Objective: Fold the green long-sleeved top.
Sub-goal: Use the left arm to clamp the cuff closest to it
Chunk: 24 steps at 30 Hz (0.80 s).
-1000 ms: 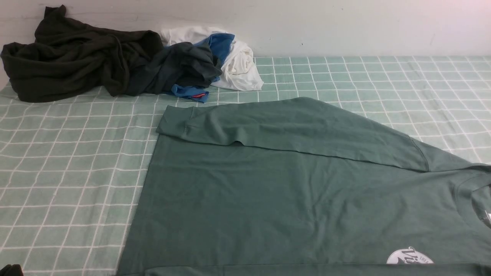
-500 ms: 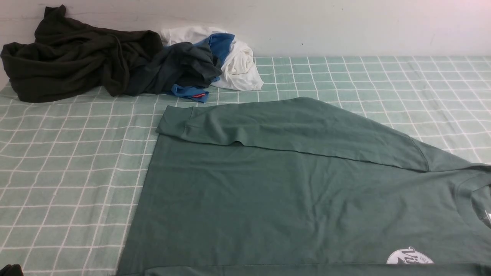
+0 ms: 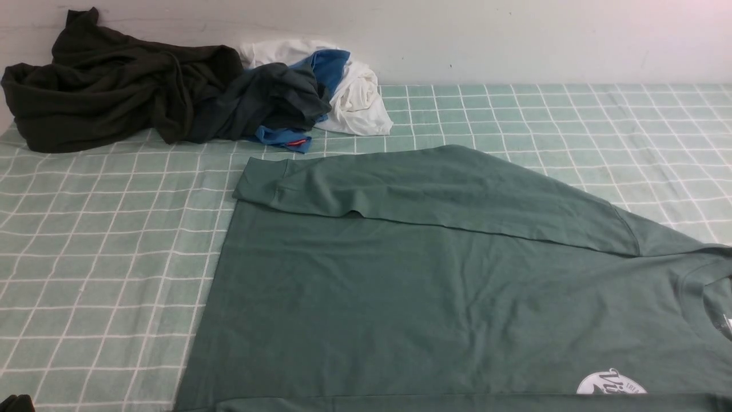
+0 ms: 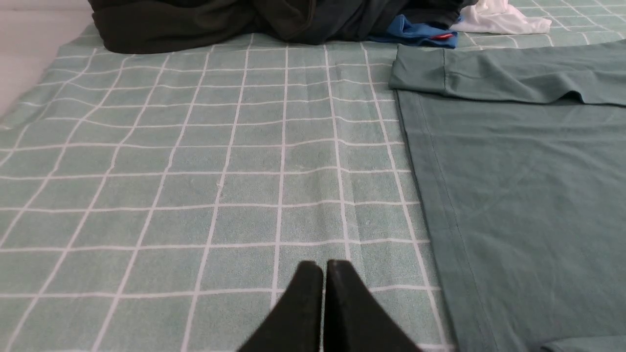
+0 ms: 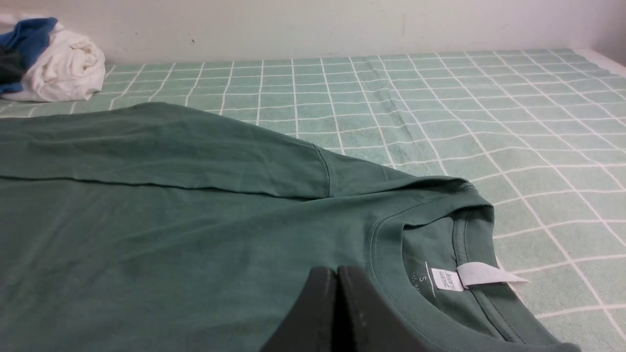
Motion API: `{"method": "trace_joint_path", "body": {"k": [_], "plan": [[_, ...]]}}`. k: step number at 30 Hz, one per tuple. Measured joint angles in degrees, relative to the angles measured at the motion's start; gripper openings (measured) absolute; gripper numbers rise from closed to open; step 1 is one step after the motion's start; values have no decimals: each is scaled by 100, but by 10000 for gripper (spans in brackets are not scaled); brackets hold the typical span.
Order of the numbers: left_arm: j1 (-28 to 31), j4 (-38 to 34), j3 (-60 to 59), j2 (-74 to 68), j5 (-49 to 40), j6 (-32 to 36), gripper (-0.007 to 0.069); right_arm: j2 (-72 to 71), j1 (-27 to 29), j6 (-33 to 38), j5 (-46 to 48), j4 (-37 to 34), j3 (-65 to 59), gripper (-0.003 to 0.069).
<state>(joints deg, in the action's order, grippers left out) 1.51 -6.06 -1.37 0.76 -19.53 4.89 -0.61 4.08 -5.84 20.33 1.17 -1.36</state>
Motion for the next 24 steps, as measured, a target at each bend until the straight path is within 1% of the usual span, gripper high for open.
{"method": "trace_joint_path", "body": {"k": [24], "plan": [[0,-37,0,0,0,0,-3,0,0,-20,0,-42,0,-14]]}}
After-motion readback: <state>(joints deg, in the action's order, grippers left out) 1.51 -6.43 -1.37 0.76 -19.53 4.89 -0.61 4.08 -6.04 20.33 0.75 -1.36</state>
